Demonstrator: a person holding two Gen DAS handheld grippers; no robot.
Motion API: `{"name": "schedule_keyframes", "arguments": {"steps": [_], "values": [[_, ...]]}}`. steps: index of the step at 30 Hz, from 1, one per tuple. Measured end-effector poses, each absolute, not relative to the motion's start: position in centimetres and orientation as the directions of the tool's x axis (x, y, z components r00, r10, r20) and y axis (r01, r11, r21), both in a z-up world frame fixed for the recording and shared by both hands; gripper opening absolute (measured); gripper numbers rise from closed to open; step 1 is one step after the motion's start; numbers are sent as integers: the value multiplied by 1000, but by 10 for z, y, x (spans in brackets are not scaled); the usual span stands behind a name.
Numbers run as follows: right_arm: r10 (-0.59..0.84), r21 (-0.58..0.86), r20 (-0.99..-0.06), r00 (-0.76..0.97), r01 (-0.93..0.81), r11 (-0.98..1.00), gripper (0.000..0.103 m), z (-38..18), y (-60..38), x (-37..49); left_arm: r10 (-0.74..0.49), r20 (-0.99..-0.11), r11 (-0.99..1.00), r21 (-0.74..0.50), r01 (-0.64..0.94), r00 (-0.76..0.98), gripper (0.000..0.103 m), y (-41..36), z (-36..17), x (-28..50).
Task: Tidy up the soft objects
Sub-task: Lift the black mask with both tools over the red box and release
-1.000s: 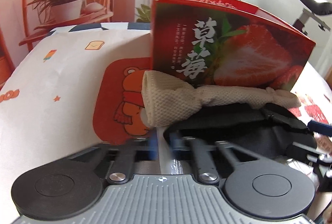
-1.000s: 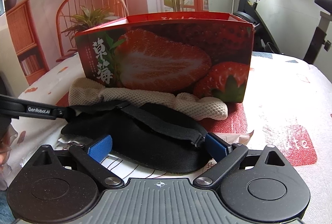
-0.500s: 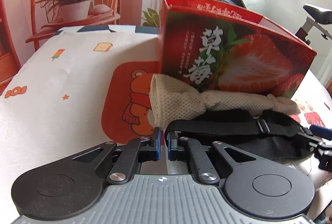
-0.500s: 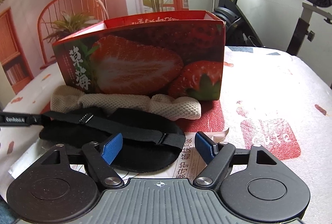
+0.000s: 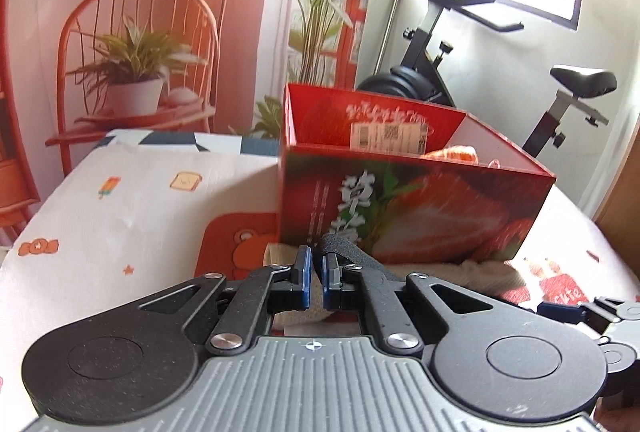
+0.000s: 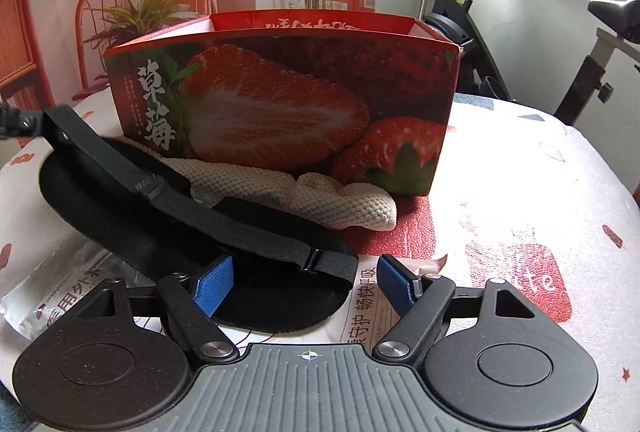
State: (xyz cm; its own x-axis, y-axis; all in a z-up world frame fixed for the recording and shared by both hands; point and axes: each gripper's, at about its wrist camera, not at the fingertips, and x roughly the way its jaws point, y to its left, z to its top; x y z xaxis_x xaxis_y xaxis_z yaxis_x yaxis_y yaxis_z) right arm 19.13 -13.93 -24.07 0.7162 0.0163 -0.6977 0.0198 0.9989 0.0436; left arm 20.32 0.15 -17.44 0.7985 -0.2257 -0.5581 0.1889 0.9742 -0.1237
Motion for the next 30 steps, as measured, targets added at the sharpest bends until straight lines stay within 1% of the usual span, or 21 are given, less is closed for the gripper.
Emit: {"name": "schedule_keyframes", "arguments": {"steps": [3,5,7,9,10,13,14,17,18,21,24,26,30], "values": [[13,49,-699,715,31,998,75,-240,-142,192,-226,-550,974,-128,186,804,7,1,-171,202],[6,52,-697,717,43,998,72,-240,-145,192,-217,-552,976,-127,176,805,7,2,-171,201],[-7,51,-698,716,60,997,62,-239,-148,193,-205,-553,979,-128,160,808,6,6,-170,202],[-16,57,-697,717,77,995,54,-239,-153,193,-200,-557,980,-131,152,806,6,7,-170,202],[-16,64,-697,717,85,994,47,-239,-156,193,-196,-559,980,-130,148,806,6,8,-171,203],[-8,84,-701,713,94,992,31,-239,-163,194,-193,-575,981,-130,144,795,6,8,-175,205],[-7,89,-700,714,97,991,28,-239,-164,194,-193,-584,981,-130,144,789,6,9,-177,205],[0,94,-690,724,90,991,9,-236,-165,193,-193,-615,981,-130,144,764,6,9,-183,207],[0,93,-685,729,87,992,4,-235,-165,192,-193,-626,981,-132,141,756,6,9,-185,207],[2,116,-655,756,98,988,3,-227,-170,189,-195,-631,981,-136,141,750,6,12,-183,207],[8,146,-610,792,102,984,2,-213,-177,184,-206,-601,978,-132,158,772,6,13,-174,205],[8,154,-576,817,99,983,3,-201,-181,182,-218,-565,976,-125,179,796,6,11,-165,203],[9,144,-504,864,74,987,3,-171,-188,182,-243,-463,970,-98,223,853,6,8,-135,200]]}}
